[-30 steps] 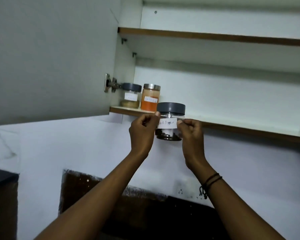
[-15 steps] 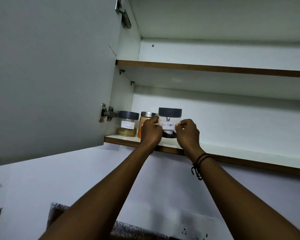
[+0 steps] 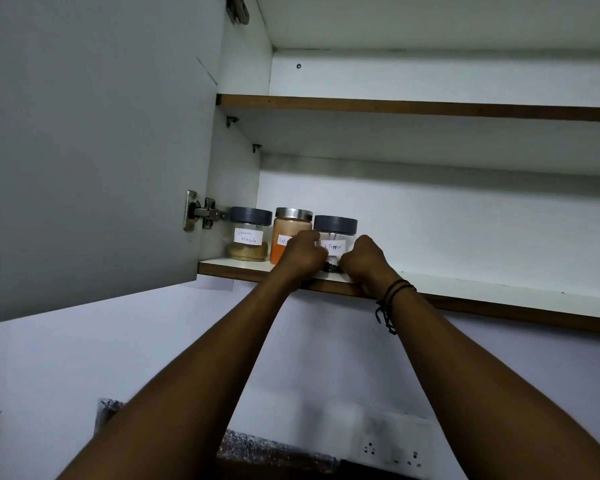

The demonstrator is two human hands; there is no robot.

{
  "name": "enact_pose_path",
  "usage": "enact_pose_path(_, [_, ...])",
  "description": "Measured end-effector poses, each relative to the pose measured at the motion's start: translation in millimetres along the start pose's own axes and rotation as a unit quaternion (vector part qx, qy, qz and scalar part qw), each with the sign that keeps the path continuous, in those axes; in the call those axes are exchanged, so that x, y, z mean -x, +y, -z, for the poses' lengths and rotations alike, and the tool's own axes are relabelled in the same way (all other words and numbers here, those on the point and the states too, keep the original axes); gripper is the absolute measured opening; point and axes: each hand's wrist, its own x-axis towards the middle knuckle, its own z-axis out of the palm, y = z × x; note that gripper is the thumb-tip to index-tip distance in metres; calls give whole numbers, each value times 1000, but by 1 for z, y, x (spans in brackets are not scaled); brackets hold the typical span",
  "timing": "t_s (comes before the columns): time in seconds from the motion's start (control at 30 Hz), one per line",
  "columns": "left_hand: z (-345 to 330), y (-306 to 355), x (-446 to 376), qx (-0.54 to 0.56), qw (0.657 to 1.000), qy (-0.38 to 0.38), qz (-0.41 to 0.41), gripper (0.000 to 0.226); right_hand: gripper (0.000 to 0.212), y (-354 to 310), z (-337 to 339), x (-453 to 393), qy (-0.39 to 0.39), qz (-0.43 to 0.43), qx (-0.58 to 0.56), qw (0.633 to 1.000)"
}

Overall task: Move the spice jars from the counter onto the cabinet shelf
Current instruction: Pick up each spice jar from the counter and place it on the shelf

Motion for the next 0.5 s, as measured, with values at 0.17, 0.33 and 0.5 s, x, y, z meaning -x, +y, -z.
enact_pose_path(0.17, [0,0,33,37,991,103,-79,21,2,3,11,23,70,59,-6,996])
enact_pose_path(0.33, [-10,-8,90,88,976,110,-165,24,18,22,20,82,129,133,-115,976])
enact_pose_path(0.5, [-34,-26,140,149,982,74,-95,24,15,65,12,136,81,97,-119,985])
